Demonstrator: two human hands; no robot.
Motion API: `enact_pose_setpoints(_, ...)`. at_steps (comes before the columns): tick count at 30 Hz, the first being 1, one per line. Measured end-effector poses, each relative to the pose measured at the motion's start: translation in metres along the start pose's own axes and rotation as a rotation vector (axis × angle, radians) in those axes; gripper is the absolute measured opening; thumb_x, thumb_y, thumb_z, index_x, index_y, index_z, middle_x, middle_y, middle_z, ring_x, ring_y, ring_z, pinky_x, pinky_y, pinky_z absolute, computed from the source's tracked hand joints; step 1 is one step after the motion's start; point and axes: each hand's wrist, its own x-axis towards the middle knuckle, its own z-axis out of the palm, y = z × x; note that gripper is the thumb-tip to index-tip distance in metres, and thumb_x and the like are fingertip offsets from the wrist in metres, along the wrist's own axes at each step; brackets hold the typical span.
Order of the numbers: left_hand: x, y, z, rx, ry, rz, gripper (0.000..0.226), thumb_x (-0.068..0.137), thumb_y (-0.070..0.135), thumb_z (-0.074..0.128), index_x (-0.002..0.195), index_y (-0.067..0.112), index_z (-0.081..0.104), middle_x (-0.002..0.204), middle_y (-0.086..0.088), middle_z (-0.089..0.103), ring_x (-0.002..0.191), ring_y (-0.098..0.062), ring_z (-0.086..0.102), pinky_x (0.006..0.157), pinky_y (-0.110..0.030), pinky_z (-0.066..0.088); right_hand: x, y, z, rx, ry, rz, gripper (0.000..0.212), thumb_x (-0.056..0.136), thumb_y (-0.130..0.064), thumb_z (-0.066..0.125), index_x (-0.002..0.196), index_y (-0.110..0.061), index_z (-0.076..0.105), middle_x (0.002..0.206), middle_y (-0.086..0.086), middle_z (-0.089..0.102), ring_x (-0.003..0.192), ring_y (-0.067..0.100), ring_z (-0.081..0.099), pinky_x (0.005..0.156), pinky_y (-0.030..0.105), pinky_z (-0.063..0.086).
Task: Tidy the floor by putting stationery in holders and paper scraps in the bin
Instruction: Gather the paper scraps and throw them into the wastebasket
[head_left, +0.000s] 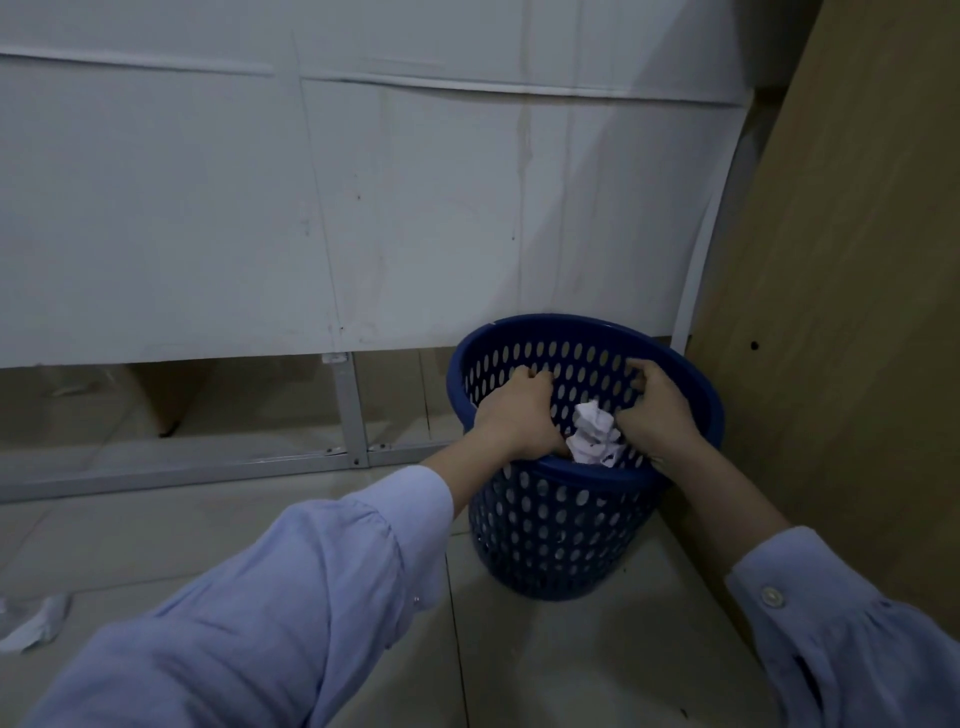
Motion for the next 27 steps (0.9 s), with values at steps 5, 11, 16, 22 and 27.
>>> enact_pose_setpoints(5,0.0,0.0,-0.002,-0.029,0.0,-0.013,0.057,0.073,0.032,0.074,0.122,0.012,0.051,0.119,-0.006,0.048,0.105,-0.025,0.052,0.088,-0.04,0.05,0.005,0.004,0.002,0.039,0.088,0.01,0.044,0.083,0.016,0.045,0.109,-0.016,0.06,0.116,0.003,0.057,0.103,0.016,0.053,0.065,0.024,0.047)
enact_pose_setpoints(11,0.004,-0.003,0.002,-0.065,-0.023,-0.011,0.041,0.075,0.028,0.071,0.113,0.018,0.059,0.114,-0.002,0.062,0.1,-0.022,0.059,0.087,-0.042,0.054,0.004,0.004,0.004,0.068,0.106,-0.002,0.015,0.092,-0.007,0.052,0.096,-0.015,0.064,0.092,0.004,0.067,0.077,0.016,0.064,0.066,0.027,0.052)
enact_pose_setpoints(16,0.002,-0.004,0.002,-0.111,-0.006,0.012,0.025,0.075,0.024,0.069,0.098,0.018,0.064,0.098,-0.001,0.067,0.089,-0.02,0.063,0.081,-0.042,0.056,-0.004,-0.001,0.006,0.038,0.107,-0.044,0.016,0.091,-0.006,0.05,0.09,-0.016,0.062,0.082,0.009,0.067,0.067,0.019,0.063,0.06,0.03,0.054)
enact_pose_setpoints(22,-0.008,-0.007,-0.015,-0.179,0.033,0.106,0.029,0.084,0.02,0.067,0.109,0.006,0.061,0.105,-0.009,0.065,0.095,-0.021,0.06,0.087,-0.032,0.052,-0.014,-0.007,0.006,-0.052,0.167,-0.142,0.01,0.091,-0.01,0.052,0.095,-0.015,0.06,0.079,0.004,0.062,0.072,0.02,0.062,0.06,0.03,0.05)
enact_pose_setpoints(27,-0.027,-0.021,-0.075,-0.065,0.121,0.109,0.045,0.086,0.029,0.065,0.123,0.006,0.053,0.124,-0.011,0.058,0.109,-0.023,0.056,0.086,-0.027,0.045,-0.024,-0.02,0.004,-0.113,0.169,-0.189,0.019,0.092,-0.01,0.053,0.111,-0.013,0.055,0.078,0.001,0.058,0.066,0.014,0.055,0.052,0.025,0.041)
